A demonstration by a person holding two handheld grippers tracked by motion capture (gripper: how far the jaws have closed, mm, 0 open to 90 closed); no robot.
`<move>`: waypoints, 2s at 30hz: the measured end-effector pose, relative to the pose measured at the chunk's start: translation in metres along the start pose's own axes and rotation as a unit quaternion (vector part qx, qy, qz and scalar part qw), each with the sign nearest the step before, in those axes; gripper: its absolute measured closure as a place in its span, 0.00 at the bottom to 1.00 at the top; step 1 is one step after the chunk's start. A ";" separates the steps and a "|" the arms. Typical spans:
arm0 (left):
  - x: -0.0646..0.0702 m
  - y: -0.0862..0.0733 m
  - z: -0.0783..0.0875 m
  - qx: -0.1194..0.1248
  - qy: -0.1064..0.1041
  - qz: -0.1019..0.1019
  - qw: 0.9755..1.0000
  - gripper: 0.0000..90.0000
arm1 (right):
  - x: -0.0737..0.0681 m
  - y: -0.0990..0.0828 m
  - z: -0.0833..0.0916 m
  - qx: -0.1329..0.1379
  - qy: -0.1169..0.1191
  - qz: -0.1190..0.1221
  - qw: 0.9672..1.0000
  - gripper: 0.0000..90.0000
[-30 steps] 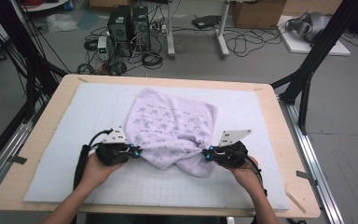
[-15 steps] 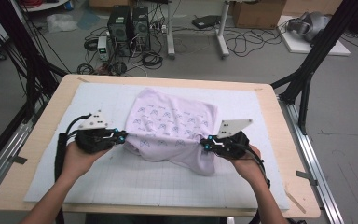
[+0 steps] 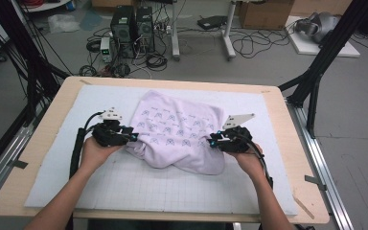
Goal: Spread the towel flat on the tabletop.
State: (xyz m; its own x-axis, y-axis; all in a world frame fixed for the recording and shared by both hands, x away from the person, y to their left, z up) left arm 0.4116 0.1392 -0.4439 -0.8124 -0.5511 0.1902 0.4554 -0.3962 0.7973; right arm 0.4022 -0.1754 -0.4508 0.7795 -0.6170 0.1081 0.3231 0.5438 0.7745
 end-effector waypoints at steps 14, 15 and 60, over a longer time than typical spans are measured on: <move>0.050 -0.014 -0.030 -0.074 -0.067 -0.072 0.992 0.65 | -0.037 -0.034 0.013 -0.008 0.021 0.017 1.000 0.59; 0.048 -0.019 -0.035 -0.088 -0.067 -0.071 0.991 0.68 | -0.037 -0.037 0.009 -0.017 0.022 0.017 0.999 0.59; 0.068 -0.095 0.008 -0.098 -0.100 -0.096 0.985 0.72 | -0.088 -0.050 0.003 -0.028 0.072 0.046 0.996 0.69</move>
State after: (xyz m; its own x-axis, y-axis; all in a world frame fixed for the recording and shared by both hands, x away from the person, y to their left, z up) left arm 0.3101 0.1450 -0.5017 -0.9370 -0.3045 0.1711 0.3321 -0.6245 0.7069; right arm 0.3160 -0.1499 -0.4970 0.8751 -0.4766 0.0835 0.2723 0.6277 0.7293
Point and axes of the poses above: each handheld gripper's, and its own axes: z roughly backward along the jaws, y roughly out of its top, x roughly to its right, the point moved 9 cm from there along -z, roughly forward along the jaws, and after that the axes turned 10 degrees about -y, right-handed, at the moved point
